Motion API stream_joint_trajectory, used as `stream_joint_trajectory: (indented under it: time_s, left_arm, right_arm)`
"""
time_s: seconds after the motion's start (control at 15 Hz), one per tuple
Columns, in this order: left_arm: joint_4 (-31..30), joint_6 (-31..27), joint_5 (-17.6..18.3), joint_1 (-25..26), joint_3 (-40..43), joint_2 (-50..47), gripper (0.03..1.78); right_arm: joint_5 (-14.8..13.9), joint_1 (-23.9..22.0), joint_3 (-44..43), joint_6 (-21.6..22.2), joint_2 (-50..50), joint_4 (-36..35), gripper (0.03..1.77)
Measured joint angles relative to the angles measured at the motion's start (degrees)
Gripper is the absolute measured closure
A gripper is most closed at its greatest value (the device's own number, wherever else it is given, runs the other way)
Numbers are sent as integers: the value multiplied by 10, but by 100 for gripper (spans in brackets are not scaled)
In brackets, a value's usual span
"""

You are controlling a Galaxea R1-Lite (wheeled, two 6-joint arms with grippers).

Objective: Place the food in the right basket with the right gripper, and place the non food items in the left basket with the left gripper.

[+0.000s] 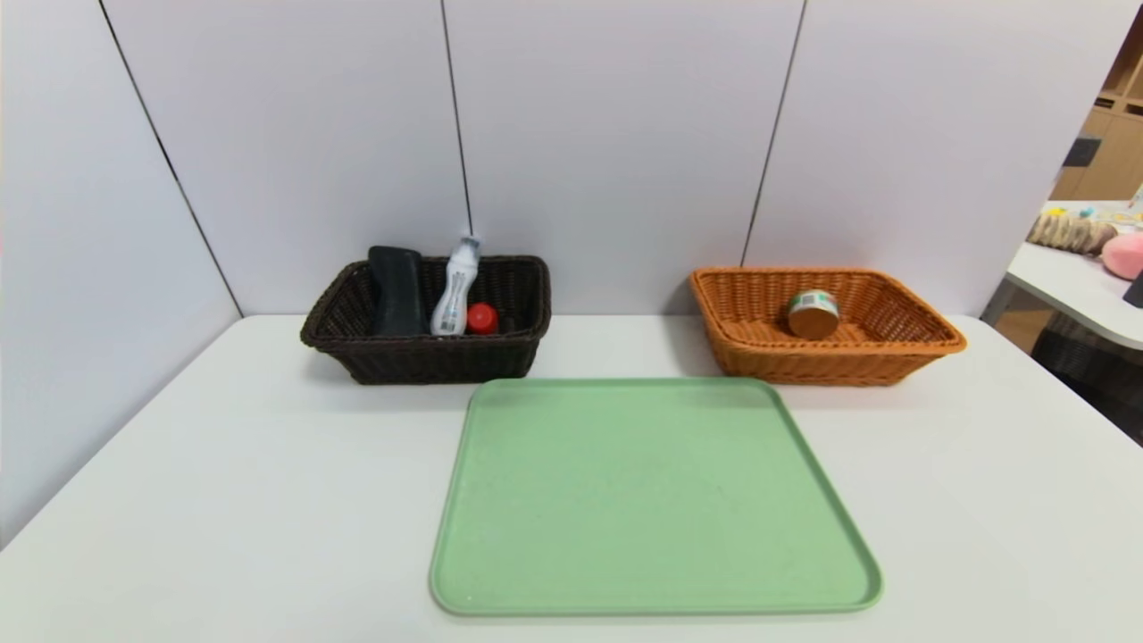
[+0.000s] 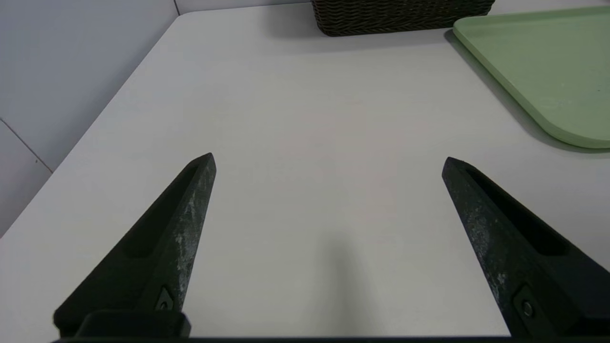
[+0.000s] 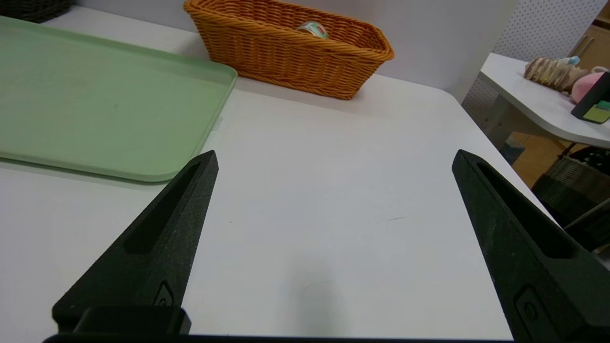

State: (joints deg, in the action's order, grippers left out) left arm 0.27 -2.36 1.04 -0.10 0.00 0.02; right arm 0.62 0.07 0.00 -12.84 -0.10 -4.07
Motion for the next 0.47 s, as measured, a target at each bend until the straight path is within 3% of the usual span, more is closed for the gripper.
stream_joint_trajectory:
  time_s: [0.47]
  left_arm:
    - [0,0,0,0,0,0,12]
  right_arm:
    - [-3,0,0,7,0,0,10]
